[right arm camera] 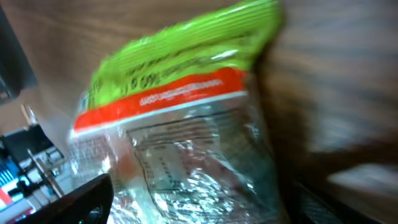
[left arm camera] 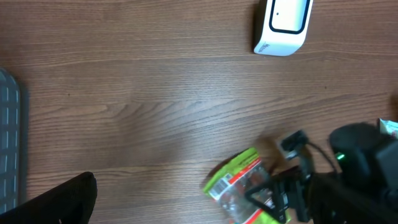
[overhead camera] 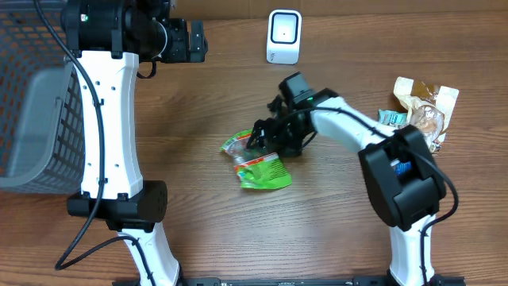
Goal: Scan the item barcode
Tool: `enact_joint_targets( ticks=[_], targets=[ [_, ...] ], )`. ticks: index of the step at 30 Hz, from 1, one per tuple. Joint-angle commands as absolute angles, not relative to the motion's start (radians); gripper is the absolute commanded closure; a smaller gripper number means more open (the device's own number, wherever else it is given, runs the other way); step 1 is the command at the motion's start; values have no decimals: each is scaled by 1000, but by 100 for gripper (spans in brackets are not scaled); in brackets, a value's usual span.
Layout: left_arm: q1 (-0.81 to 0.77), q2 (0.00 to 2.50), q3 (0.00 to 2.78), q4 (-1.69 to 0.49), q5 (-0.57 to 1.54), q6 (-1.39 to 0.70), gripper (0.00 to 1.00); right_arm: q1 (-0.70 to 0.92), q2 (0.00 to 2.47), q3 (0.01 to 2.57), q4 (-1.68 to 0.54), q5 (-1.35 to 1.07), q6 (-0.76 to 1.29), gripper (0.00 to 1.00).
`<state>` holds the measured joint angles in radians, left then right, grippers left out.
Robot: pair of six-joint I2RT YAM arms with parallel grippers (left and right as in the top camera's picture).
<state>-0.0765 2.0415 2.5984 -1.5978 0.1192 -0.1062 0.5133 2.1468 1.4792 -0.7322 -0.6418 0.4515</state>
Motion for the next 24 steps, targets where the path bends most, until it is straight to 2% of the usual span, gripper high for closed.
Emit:
enact_joint_targets(
  ticks=[1, 2, 3, 4, 6, 8, 14, 16, 24],
  targets=[
    [-72, 2048, 2613, -1596, 123, -120, 0, 593, 2176, 1477, -707, -591, 556, 23],
    [-72, 2048, 2613, -1596, 123, -120, 0, 605, 2177, 1477, -703, -578, 566, 30],
    [-72, 2048, 2613, -1596, 123, -120, 0, 612, 2178, 1477, -702, -565, 578, 41],
    [-72, 2048, 2613, -1596, 123, -120, 0, 616, 2178, 1477, -699, -558, 580, 64],
    [-72, 2048, 2613, -1596, 123, -120, 0, 612, 2177, 1477, -688, -564, 580, 96],
    [-72, 2048, 2613, -1596, 123, -120, 0, 598, 2177, 1478, -672, -609, 566, 96],
    [-72, 2048, 2613, -1596, 123, -120, 0, 505, 2120, 1509, -625, -937, 278, 96],
    [-72, 2048, 2613, -1596, 123, -120, 0, 435, 2048, 1519, -636, -1087, 104, 96],
    [-72, 2048, 2613, -1596, 123, -120, 0, 192, 1788, 1520, -654, -1127, -135, 96]
  ],
)
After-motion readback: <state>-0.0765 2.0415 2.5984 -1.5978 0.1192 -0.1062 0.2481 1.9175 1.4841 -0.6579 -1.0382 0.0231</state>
